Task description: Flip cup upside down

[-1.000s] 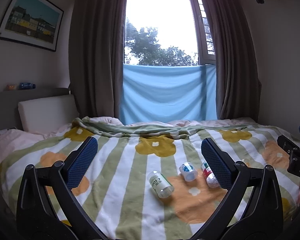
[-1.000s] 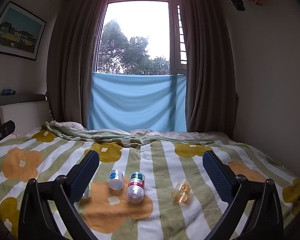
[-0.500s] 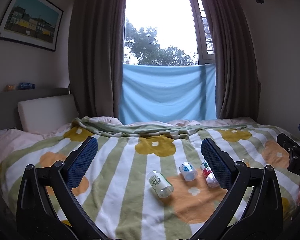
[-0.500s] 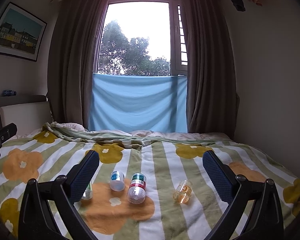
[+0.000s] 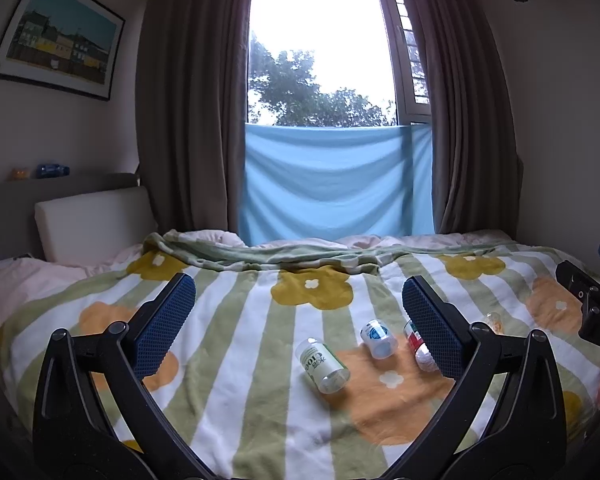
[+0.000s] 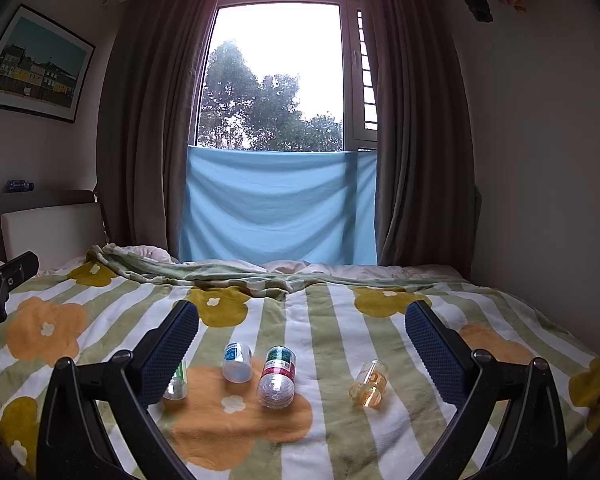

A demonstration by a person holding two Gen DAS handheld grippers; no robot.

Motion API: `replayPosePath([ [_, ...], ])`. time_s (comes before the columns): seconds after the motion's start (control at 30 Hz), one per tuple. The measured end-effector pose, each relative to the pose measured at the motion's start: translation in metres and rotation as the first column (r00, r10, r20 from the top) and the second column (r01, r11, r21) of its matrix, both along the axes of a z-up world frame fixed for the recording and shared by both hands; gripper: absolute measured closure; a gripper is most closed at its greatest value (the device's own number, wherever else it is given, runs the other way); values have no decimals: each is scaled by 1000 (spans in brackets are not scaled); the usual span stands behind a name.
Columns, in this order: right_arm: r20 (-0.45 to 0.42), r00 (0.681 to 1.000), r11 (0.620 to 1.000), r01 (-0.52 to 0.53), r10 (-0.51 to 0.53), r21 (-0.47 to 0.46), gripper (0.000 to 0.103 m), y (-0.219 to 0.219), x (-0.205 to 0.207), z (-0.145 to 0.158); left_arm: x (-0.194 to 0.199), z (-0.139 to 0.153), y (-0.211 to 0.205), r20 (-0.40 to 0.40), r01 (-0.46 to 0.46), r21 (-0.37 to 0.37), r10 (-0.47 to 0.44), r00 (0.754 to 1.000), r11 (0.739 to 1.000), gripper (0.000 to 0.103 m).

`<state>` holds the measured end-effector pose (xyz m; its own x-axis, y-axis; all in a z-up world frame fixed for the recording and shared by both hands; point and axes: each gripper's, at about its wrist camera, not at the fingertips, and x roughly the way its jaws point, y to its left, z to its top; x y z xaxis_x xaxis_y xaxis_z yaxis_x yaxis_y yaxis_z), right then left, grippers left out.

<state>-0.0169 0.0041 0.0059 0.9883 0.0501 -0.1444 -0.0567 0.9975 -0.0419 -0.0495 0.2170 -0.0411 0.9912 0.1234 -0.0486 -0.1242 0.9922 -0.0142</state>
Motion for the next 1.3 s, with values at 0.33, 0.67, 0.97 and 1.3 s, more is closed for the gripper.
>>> replayPosePath([
  [0.33, -48, 999, 1000, -23, 23, 3, 0, 5, 14, 0, 4, -4, 2, -2, -15, 26, 15, 1000, 1000, 0],
  [0.67, -365, 914, 978, -206, 177, -40, 0, 47, 154, -4, 19, -22, 24, -74, -41, 9, 41, 996, 999, 0],
  [0.97, -683, 694, 958, -284, 229, 32, 4, 110, 306, -87, 32, -42, 51, -157, -88, 2, 87, 984, 996, 0],
  [1.3, -868, 472, 966, -256, 151, 29, 27, 138, 384, -179, 46, -53, 66, -205, -96, -5, 93, 974, 995, 0],
])
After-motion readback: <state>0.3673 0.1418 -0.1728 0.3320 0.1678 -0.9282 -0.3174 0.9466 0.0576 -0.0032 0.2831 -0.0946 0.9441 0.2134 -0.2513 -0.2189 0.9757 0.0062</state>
